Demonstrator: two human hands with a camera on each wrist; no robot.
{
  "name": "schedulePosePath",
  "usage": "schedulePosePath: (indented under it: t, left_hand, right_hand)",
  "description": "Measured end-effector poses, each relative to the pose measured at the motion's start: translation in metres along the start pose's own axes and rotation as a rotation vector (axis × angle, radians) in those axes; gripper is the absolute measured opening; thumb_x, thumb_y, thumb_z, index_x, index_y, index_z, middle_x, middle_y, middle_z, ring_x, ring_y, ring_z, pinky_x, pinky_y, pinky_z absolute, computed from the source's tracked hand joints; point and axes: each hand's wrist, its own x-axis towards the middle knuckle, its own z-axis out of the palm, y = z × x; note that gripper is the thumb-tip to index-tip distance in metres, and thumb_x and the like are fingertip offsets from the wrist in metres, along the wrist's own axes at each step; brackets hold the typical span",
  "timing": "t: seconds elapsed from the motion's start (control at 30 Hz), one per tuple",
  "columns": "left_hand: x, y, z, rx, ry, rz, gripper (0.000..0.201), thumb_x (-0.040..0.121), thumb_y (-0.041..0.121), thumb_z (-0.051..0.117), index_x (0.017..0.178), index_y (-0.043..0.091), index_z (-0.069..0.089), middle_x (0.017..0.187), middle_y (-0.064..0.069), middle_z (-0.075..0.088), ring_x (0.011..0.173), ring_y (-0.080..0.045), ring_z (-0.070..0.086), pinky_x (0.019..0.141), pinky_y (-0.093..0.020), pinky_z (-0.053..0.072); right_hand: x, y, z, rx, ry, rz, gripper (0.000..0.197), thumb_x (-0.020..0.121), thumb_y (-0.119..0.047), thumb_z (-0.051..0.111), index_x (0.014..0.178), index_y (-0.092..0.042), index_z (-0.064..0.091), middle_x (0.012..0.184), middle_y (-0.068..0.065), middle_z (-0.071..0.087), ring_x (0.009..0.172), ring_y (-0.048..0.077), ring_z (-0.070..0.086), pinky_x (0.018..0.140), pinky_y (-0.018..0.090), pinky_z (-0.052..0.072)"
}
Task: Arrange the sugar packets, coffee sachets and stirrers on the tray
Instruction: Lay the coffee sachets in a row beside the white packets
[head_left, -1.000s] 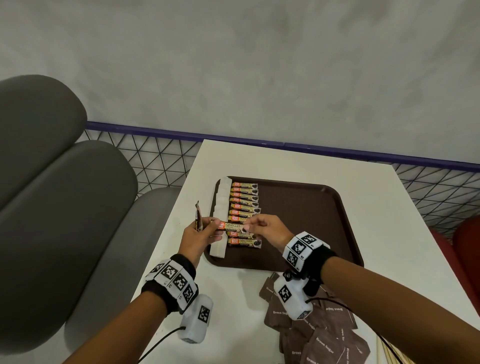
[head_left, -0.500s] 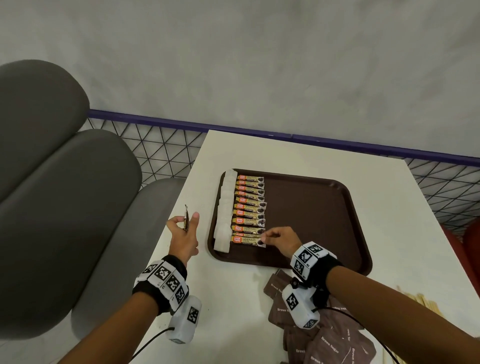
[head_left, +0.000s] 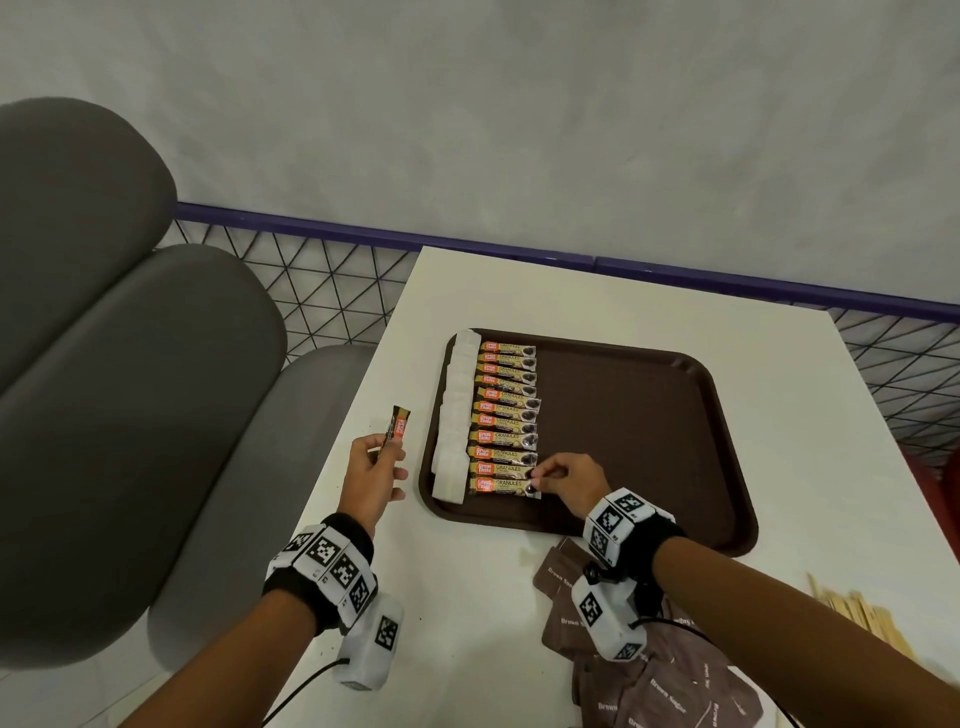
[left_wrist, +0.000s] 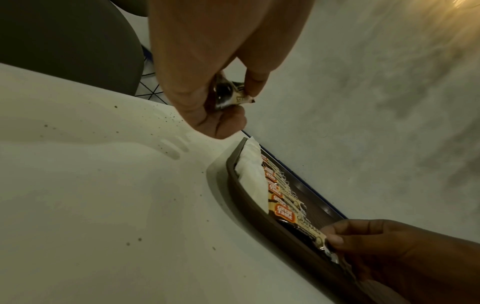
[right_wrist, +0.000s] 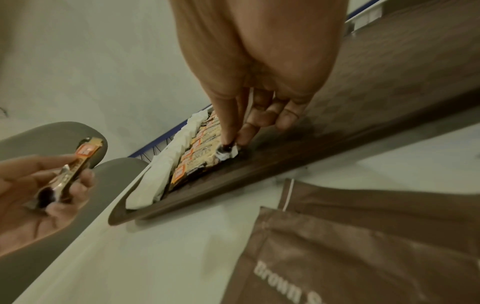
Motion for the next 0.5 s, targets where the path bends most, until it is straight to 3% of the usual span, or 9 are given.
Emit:
schedulePosePath:
  t: [0.17, 0.5]
  left_hand:
    - [0.001, -0.002, 0.000, 0.037, -0.025, 0.025, 0.019, 0.094, 0.025, 0.054, 0.108, 0.014, 0.049, 0.103, -0.004, 0.054, 0.087, -0.018, 0.053, 0.066, -0.027, 0.049]
    - [0.002, -0.001, -0.001, 0.040, -0.079, 0.057, 0.021, 0.090, 0.021, 0.060, 0.106, 0.009, 0.060, 0.087, -0.004, 0.057, 0.072, -0.014, 0.051, 0.067, -0.025, 0.043]
  right_hand:
    - [-0.001, -0.003, 0.008, -0.027, 0.036, 0.015, 0.020, 0.077, -0.010, 0.071, 0.071, -0.016, 0.054, 0.065, -0.006, 0.049, 0.063, 0.005, 0.047, 0.055, 0.011, 0.034]
    - [0.001, -0.004, 0.011, -0.060, 0.060, 0.005, 0.028, 0.081, -0.007, 0.067, 0.067, -0.018, 0.046, 0.061, -0.008, 0.047, 0.055, 0.000, 0.044, 0.049, 0.008, 0.037]
